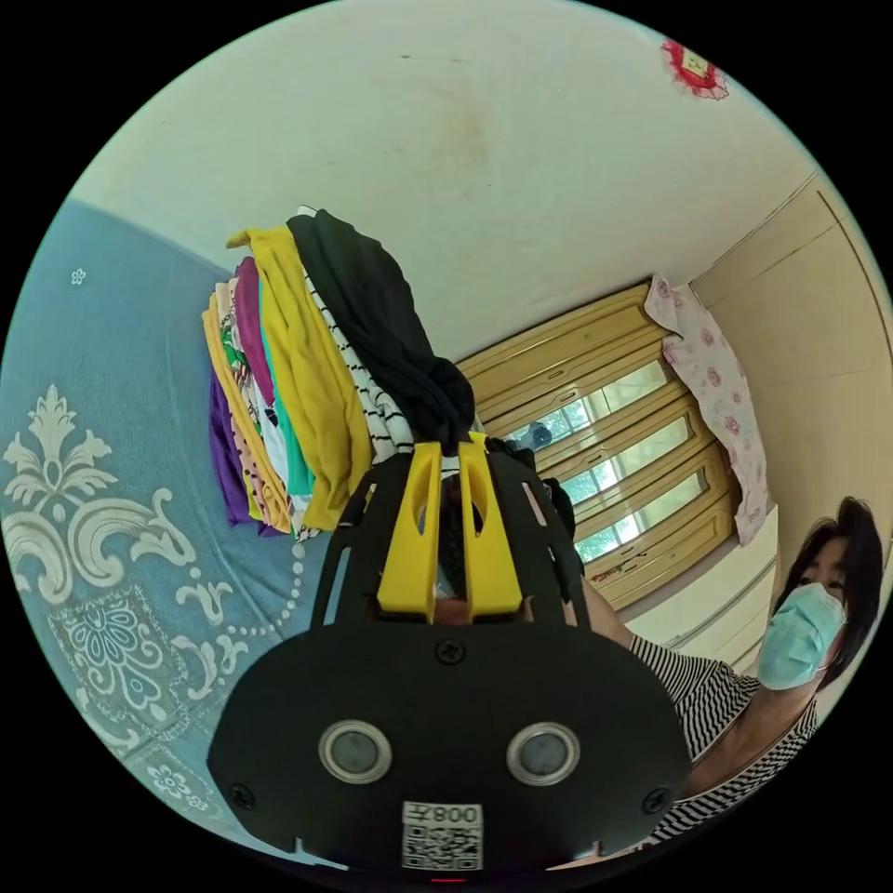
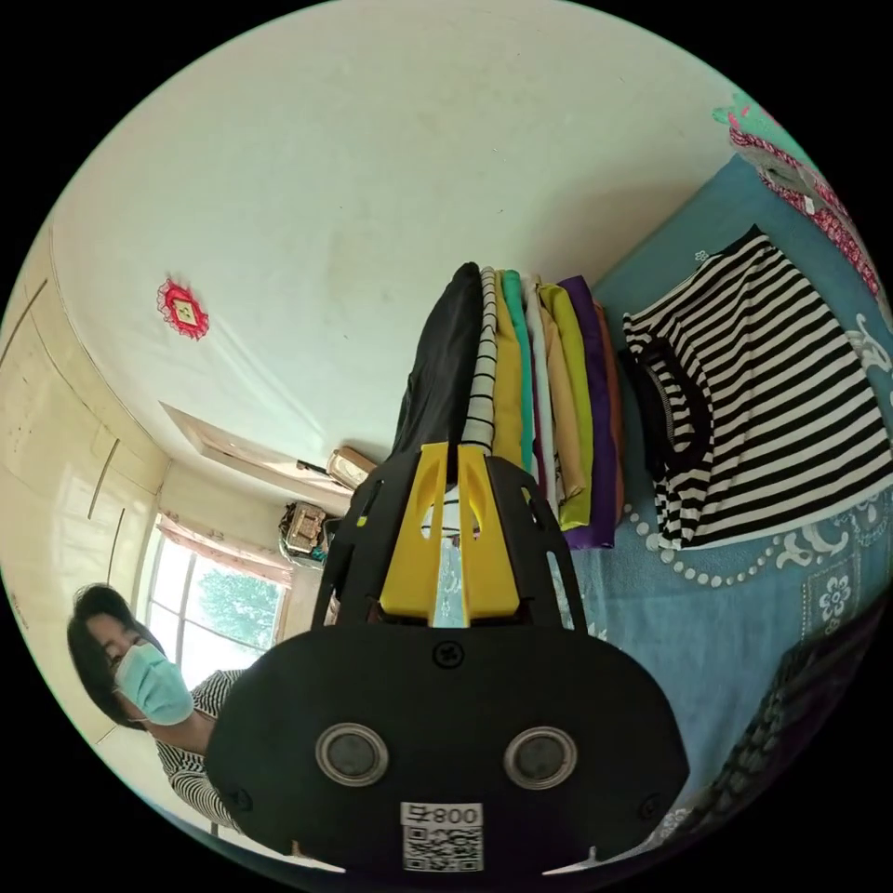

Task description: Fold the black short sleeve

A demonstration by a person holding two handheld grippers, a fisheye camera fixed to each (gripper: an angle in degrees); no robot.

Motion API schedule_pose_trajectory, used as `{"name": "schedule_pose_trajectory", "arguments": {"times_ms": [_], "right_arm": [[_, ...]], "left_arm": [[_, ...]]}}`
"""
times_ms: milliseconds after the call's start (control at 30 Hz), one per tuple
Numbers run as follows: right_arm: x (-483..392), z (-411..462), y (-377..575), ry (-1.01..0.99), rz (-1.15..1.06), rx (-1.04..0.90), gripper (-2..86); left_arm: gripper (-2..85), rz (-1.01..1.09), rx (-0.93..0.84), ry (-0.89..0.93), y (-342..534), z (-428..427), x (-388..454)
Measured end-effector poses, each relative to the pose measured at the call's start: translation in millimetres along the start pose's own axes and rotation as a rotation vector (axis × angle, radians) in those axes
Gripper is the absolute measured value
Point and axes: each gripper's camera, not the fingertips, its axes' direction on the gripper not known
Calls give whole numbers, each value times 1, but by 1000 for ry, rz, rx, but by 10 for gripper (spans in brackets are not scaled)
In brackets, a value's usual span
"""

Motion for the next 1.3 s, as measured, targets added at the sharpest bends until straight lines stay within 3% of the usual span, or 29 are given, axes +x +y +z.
{"name": "schedule_pose_trajectory", "arguments": {"times_ms": [133,267,367,467,600,733,933,1300], "right_arm": [[-25,-13,16,148,-35,105,4],[-78,7,34,264,-219,129,1],[-88,55,36,358,-276,8,1],[-74,87,40,448,-236,-54,1],[-77,69,56,369,-259,37,3],[-75,45,94,561,-289,151,15],[-22,89,104,815,-155,-17,74],[-13,169,86,1146,-178,-162,57]], "left_arm": [[13,-2,62,-19,7,-6,1],[4,91,140,-23,-5,0,23],[2,149,78,-87,-22,32,30],[1,102,-44,-268,-26,72,11],[1,107,10,-163,-11,70,4],[2,169,47,-127,13,54,10],[2,167,-120,-111,71,69,-3],[4,181,-405,-96,166,121,-13]]}}
